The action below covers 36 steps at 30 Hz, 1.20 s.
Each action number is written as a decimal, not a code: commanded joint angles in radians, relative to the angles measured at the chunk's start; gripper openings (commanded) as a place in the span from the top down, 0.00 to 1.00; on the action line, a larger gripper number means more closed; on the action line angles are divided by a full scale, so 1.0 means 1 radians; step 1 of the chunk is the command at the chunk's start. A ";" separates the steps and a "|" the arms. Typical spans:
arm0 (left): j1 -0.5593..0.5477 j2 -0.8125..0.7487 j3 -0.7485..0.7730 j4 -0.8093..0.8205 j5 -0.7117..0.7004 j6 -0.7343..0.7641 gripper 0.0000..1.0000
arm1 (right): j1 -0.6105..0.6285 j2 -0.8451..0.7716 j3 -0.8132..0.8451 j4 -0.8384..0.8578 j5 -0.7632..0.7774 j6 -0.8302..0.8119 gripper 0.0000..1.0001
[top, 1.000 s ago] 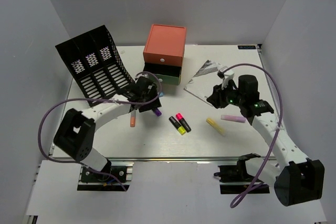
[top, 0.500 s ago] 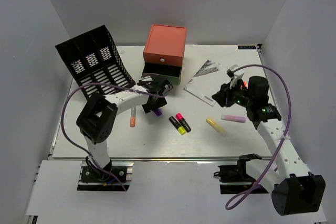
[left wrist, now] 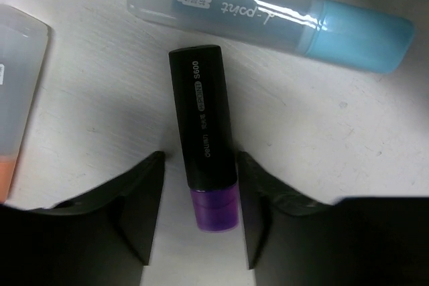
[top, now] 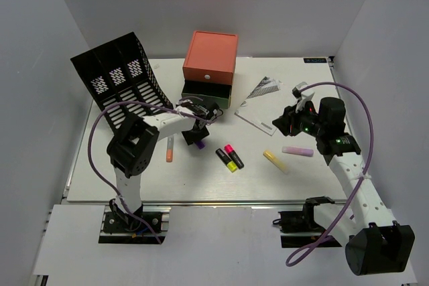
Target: Organize the desk
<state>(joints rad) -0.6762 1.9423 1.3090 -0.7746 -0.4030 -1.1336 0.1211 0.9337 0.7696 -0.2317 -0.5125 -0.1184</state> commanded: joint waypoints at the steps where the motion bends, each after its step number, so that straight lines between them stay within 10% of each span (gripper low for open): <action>1: -0.003 -0.014 -0.045 0.018 0.000 -0.031 0.47 | -0.009 -0.015 -0.007 0.035 -0.017 0.002 0.56; 12: -0.025 -0.325 -0.232 0.188 0.200 0.176 0.97 | -0.027 -0.009 -0.007 0.029 -0.034 -0.021 0.59; 21: -0.002 -0.775 -0.366 0.506 0.562 1.125 0.91 | -0.037 0.004 -0.007 0.020 -0.047 -0.041 0.65; 36: 0.099 -0.341 0.229 0.313 0.647 1.837 0.97 | -0.064 -0.010 -0.004 0.020 -0.034 -0.040 0.62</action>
<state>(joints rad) -0.6067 1.5265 1.4170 -0.3714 0.2188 0.5411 0.0658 0.9470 0.7692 -0.2333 -0.5415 -0.1486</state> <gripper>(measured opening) 0.415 0.376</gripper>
